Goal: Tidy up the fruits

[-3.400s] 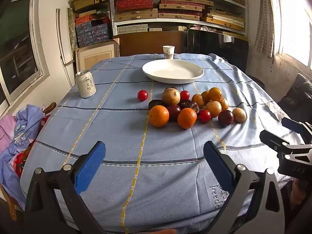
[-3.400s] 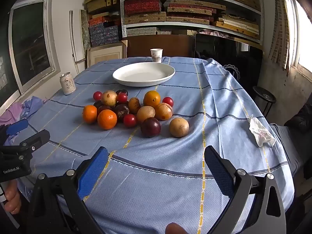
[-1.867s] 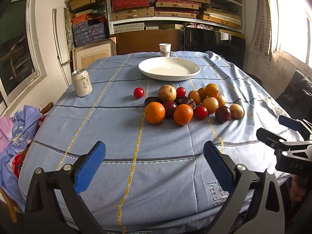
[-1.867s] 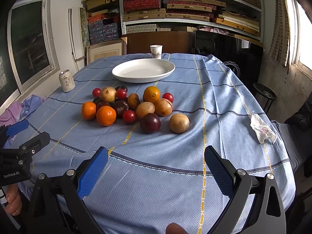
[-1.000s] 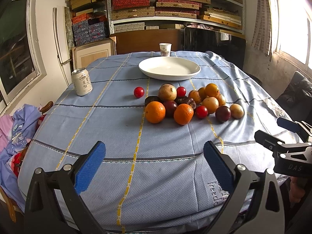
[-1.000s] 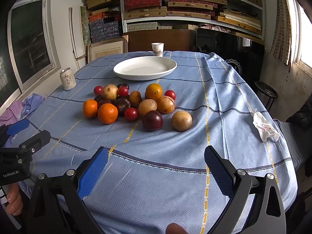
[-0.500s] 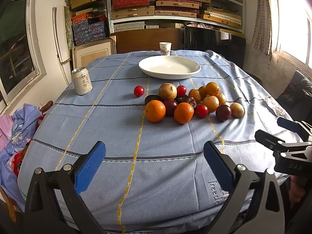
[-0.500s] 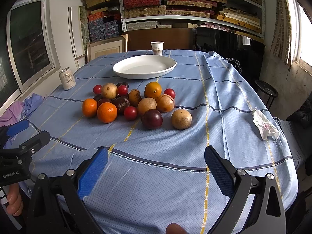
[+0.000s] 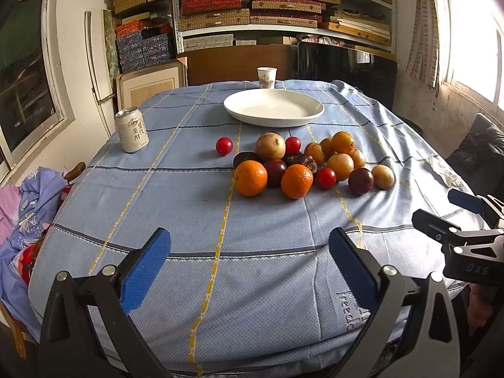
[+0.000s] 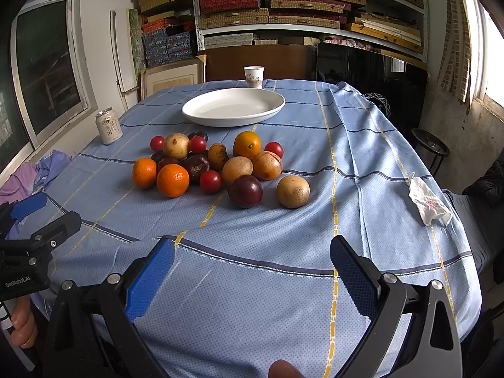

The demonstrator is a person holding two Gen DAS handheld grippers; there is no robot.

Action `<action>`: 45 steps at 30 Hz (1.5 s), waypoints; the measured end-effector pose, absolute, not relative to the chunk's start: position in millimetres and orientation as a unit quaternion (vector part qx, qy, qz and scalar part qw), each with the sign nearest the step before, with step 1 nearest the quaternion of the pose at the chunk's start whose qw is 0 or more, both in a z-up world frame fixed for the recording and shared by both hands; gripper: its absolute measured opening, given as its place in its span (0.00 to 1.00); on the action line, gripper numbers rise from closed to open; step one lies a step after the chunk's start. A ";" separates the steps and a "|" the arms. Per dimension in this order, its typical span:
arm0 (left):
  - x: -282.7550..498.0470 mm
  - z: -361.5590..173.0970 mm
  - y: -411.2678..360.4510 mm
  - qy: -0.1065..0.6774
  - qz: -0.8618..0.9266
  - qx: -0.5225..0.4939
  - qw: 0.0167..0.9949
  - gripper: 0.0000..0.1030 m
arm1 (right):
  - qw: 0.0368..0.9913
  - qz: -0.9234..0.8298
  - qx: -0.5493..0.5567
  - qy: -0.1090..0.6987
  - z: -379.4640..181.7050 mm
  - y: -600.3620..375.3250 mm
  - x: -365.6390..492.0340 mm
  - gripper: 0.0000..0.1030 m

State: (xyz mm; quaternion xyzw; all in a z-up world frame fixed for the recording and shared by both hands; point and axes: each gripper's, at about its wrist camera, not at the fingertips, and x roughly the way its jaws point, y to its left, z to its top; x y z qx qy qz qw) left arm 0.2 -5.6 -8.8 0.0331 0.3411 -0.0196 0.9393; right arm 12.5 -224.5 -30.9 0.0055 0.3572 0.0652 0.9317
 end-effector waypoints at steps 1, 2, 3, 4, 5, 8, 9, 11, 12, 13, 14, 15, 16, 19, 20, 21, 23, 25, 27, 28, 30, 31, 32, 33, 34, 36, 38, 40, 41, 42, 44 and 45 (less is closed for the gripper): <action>0.6 -9.1 -5.4 0.342 -0.020 0.032 0.939 0.96 | 0.932 0.066 0.005 0.356 -30.9 -224.4 12.4 0.97; 1.2 -9.8 -4.7 0.344 -0.022 0.028 0.938 0.96 | 0.932 0.065 0.005 0.355 -31.1 -225.3 12.5 0.97; 1.6 -10.5 -3.7 0.345 -0.028 0.025 0.938 0.96 | 0.934 0.065 0.004 0.353 -30.9 -225.9 12.6 0.97; 3.3 -11.4 -2.7 0.346 -0.031 0.022 0.938 0.96 | 0.935 0.067 0.006 0.347 -30.5 -227.5 12.7 0.97; 4.4 -11.9 -1.8 0.346 -0.032 0.021 0.937 0.96 | 0.937 0.067 0.008 0.343 -30.2 -230.6 14.4 0.97; 11.0 -15.1 3.4 0.344 -0.031 0.020 0.938 0.96 | 0.938 0.053 0.011 0.343 -34.6 -240.7 27.6 0.97; 13.3 -16.0 6.0 0.342 -0.030 0.017 0.939 0.96 | 0.936 0.047 0.014 0.348 -36.2 -244.7 33.7 0.97; 19.5 -18.4 10.5 0.342 -0.033 0.010 0.939 0.96 | 0.931 0.044 0.024 0.360 -41.5 -254.2 47.4 0.97; 23.4 -20.7 14.1 0.342 -0.038 0.003 0.939 0.96 | 0.930 0.045 0.027 0.363 -43.6 -257.4 52.9 0.97; 26.3 -21.7 16.8 0.342 -0.043 -0.003 0.939 0.96 | 0.929 0.045 0.027 0.367 -45.7 -260.1 57.6 0.97; 29.4 -21.9 19.7 0.342 -0.048 -0.009 0.939 0.96 | 0.927 0.046 0.025 0.372 -47.8 -262.3 62.7 0.97; 33.3 -22.8 23.5 0.341 -0.050 -0.017 0.939 0.96 | 0.925 0.050 0.020 0.376 -49.0 -263.1 68.1 0.97; 37.3 -23.2 26.9 0.338 -0.050 -0.024 0.939 0.96 | 0.924 0.055 0.015 0.377 -50.3 -263.5 72.0 0.97; 51.5 -22.9 32.9 0.342 -0.051 -0.024 0.938 0.96 | 0.923 0.065 -0.001 0.380 -54.3 -262.6 84.4 0.91; 55.6 -23.2 34.1 0.344 -0.050 -0.020 0.938 0.96 | 0.921 0.069 -0.008 0.382 -55.7 -261.9 89.1 0.85; 61.1 -23.5 34.7 0.346 -0.045 -0.013 0.937 0.96 | 0.919 0.068 -0.018 0.388 -57.8 -261.1 95.3 0.81; 70.7 -24.2 36.5 0.351 -0.032 0.000 0.936 0.96 | 0.913 0.064 -0.032 0.402 -63.0 -260.8 108.7 0.72; 81.4 -24.0 39.1 0.355 -0.018 0.010 0.935 0.96 | 0.906 0.067 -0.027 0.417 -67.3 -263.4 118.7 0.65; 90.7 -24.0 44.1 0.359 -0.025 0.007 0.933 0.96 | 0.900 0.077 -0.017 0.430 -70.8 -265.7 125.9 0.55; 93.6 -23.7 46.5 0.362 -0.028 0.004 0.932 0.96 | 0.897 0.079 -0.014 0.435 -72.4 -266.5 129.3 0.54; 100.1 -24.0 50.6 0.366 -0.031 0.000 0.930 0.96 | 0.894 0.081 -0.013 0.440 -74.8 -267.8 134.7 0.52; 102.9 -23.9 52.1 0.366 -0.033 -0.002 0.930 0.96 | 0.893 0.083 -0.011 0.442 -75.5 -268.1 136.2 0.52; 106.2 -24.0 53.9 0.367 -0.038 -0.005 0.929 0.96 | 0.892 0.086 -0.009 0.445 -76.0 -267.7 137.0 0.51; 107.5 -24.1 54.1 0.367 -0.040 -0.006 0.929 0.96 | 0.891 0.089 -0.009 0.445 -76.3 -267.6 138.9 0.49; 109.6 -24.5 55.2 0.367 -0.042 -0.007 0.929 0.96 | 0.890 0.091 -0.010 0.446 -76.5 -267.1 140.7 0.48; 113.4 -26.4 57.1 0.369 -0.043 -0.007 0.929 0.96 | 0.890 0.093 -0.010 0.447 -77.0 -266.4 143.7 0.48; 118.6 -29.8 58.2 0.376 -0.045 -0.007 0.925 0.96 | 0.887 0.096 -0.009 0.451 -78.5 -265.2 146.9 0.48; 122.2 -33.9 58.3 0.382 -0.047 -0.004 0.923 0.96 | 0.883 0.099 -0.009 0.458 -82.2 -264.3 152.8 0.48; 124.4 -36.8 56.8 0.386 -0.046 0.003 0.921 0.96 | 0.882 0.100 -0.009 0.460 -83.7 -263.7 154.9 0.47; 125.9 -39.6 54.8 0.389 -0.043 0.009 0.920 0.96 | 0.881 0.103 -0.007 0.461 -84.8 -263.4 157.0 0.43; 130.0 -44.3 48.5 0.395 -0.045 0.028 0.917 0.95 | 0.881 0.109 -0.001 0.461 -85.0 -263.3 158.9 0.41; 131.0 -45.6 46.1 0.396 -0.051 0.033 0.916 0.91 | 0.880 0.110 0.001 0.461 -84.6 -263.7 159.6 0.41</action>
